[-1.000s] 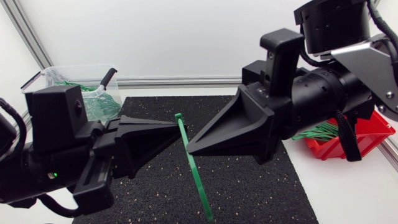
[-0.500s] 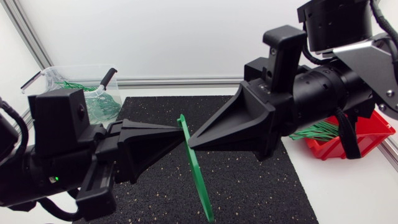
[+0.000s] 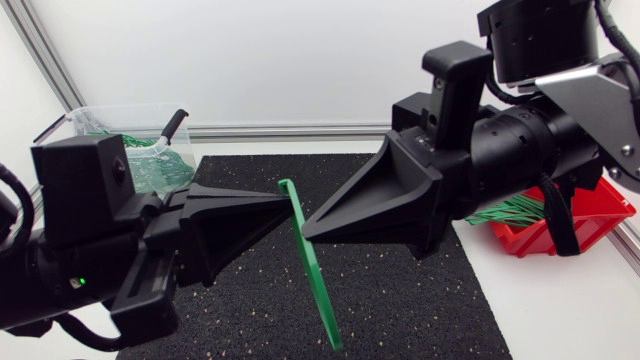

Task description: Take a green cable tie from the red box, thread the tail through the head to close it, then place it in the transparent bin on the left.

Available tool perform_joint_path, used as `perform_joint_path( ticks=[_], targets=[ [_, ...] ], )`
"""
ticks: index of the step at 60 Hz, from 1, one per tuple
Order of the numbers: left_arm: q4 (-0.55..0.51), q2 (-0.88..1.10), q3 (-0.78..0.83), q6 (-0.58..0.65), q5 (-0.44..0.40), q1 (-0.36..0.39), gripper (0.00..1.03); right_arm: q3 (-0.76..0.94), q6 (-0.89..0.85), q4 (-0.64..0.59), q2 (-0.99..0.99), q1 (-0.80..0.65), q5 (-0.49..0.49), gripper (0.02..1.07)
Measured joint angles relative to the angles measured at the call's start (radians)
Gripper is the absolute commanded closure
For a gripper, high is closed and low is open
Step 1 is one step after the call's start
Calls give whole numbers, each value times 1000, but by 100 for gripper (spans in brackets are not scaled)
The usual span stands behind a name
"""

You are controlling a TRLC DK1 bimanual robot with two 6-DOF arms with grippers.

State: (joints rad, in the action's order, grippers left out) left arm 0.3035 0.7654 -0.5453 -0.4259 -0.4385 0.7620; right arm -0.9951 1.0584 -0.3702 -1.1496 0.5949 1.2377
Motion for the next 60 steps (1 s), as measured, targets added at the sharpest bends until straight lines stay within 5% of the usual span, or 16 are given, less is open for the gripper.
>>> perform_joint_path(
  ticks=[60],
  targets=[
    [0, 34, -18, 0, 0, -3, 99, 17, 0, 10, 5, 5, 0, 101]
  ],
)
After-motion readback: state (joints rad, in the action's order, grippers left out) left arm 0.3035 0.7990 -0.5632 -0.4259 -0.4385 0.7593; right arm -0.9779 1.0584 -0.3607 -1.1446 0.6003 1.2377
